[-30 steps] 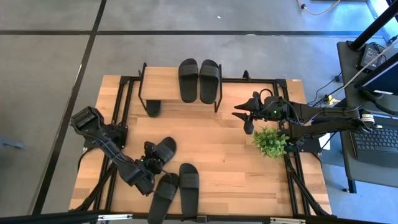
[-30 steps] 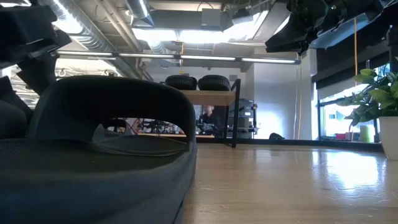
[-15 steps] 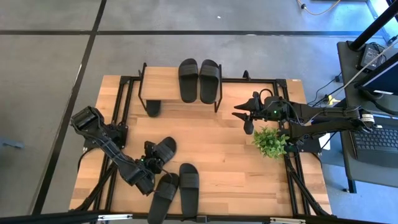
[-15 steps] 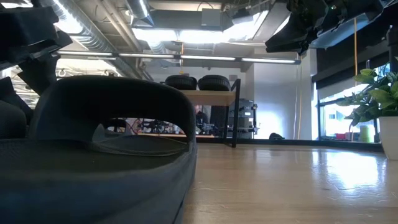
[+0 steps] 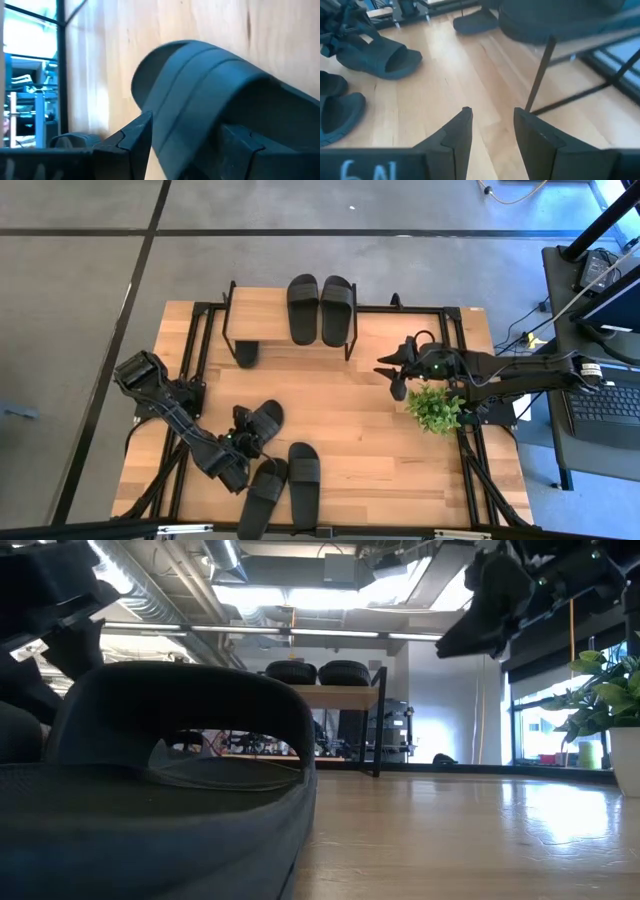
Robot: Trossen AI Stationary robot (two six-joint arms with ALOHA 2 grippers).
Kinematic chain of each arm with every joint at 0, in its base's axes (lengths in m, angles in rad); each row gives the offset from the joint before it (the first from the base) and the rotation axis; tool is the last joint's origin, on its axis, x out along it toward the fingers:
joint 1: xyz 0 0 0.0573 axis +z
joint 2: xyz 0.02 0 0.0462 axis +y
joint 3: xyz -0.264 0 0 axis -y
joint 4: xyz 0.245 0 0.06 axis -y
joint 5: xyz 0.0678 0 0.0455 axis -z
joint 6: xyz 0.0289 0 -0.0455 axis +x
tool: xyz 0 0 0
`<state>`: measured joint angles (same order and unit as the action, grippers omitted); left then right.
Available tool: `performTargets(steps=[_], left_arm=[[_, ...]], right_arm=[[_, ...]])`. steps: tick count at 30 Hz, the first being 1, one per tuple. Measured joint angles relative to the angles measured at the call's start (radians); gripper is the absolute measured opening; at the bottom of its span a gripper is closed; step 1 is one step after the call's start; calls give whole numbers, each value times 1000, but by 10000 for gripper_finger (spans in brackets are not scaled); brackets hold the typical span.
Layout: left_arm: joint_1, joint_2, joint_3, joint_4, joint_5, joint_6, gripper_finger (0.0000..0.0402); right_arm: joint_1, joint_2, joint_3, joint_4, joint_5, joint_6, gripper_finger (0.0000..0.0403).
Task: Pick and place slides into the shelf
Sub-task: Put the black slipper under the shelf
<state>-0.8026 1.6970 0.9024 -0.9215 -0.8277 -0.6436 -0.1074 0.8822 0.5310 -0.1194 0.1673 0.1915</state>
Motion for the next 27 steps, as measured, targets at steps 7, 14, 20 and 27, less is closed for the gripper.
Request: performTargets(steps=[7, 14, 20, 27], left_arm=[[32, 0, 0, 0, -26, 1, 176], [78, 0, 0, 0, -22, 0, 176], [115, 0, 0, 0, -20, 0, 170], [174, 0, 0, 34, -19, 0, 112]], right_arm=[[0, 0, -39, 70, 0, 36, 145], [0, 0, -39, 110, 0, 6, 145], [0, 0, -39, 115, 0, 18, 145], [0, 0, -39, 178, 0, 40, 145]])
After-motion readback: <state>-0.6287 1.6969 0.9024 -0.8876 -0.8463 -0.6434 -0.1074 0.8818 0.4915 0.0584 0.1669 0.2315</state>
